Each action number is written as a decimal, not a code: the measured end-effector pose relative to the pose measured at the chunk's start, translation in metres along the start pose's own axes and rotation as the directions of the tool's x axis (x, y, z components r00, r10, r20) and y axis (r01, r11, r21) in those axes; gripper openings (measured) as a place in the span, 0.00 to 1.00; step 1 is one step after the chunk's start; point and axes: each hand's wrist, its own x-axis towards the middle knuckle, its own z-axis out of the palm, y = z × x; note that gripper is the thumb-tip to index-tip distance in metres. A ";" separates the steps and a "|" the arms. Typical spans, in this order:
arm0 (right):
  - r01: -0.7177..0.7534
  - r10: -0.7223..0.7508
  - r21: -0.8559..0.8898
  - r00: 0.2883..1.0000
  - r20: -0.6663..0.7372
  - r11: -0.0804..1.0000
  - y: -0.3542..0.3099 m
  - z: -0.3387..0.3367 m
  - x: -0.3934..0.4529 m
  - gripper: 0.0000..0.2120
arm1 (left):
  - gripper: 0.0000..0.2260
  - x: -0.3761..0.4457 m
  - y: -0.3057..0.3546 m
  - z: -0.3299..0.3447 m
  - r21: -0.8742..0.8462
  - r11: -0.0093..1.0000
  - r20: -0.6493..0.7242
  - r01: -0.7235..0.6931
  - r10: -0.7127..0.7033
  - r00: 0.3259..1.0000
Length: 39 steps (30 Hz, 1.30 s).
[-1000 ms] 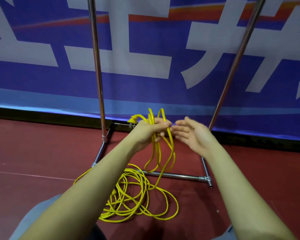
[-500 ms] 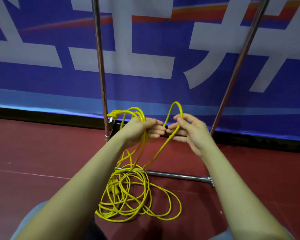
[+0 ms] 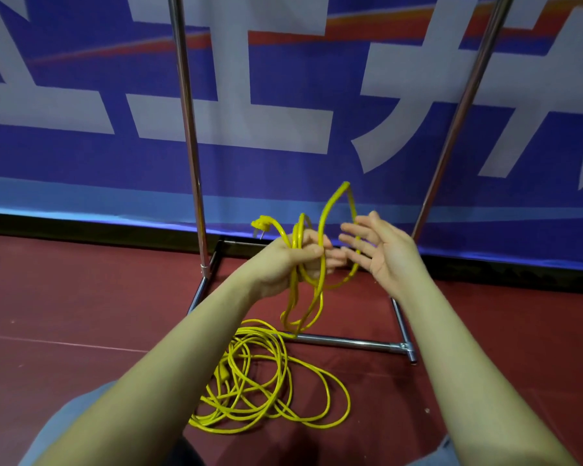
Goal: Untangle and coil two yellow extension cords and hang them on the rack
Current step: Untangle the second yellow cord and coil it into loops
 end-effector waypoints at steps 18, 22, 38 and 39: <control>0.142 -0.107 -0.252 0.983 0.148 0.957 0.026 0.032 -0.010 0.08 | 0.10 0.000 0.026 -0.032 -0.159 0.973 -0.399 -0.167 0.092 0.912; 0.040 -0.057 0.200 0.995 0.081 0.979 0.005 0.032 -0.003 0.09 | 0.10 -0.003 0.008 -0.031 -0.008 0.998 -0.317 0.067 -0.066 0.946; -0.038 0.037 -0.086 0.999 -0.011 0.996 0.005 0.018 0.005 0.08 | 0.06 0.002 -0.001 -0.006 -0.087 0.996 -0.057 0.008 -0.013 0.998; -0.063 0.065 -0.160 0.998 0.008 0.985 0.009 0.017 0.003 0.09 | 0.07 0.004 0.002 -0.005 -0.170 0.985 -0.106 -0.038 0.020 0.994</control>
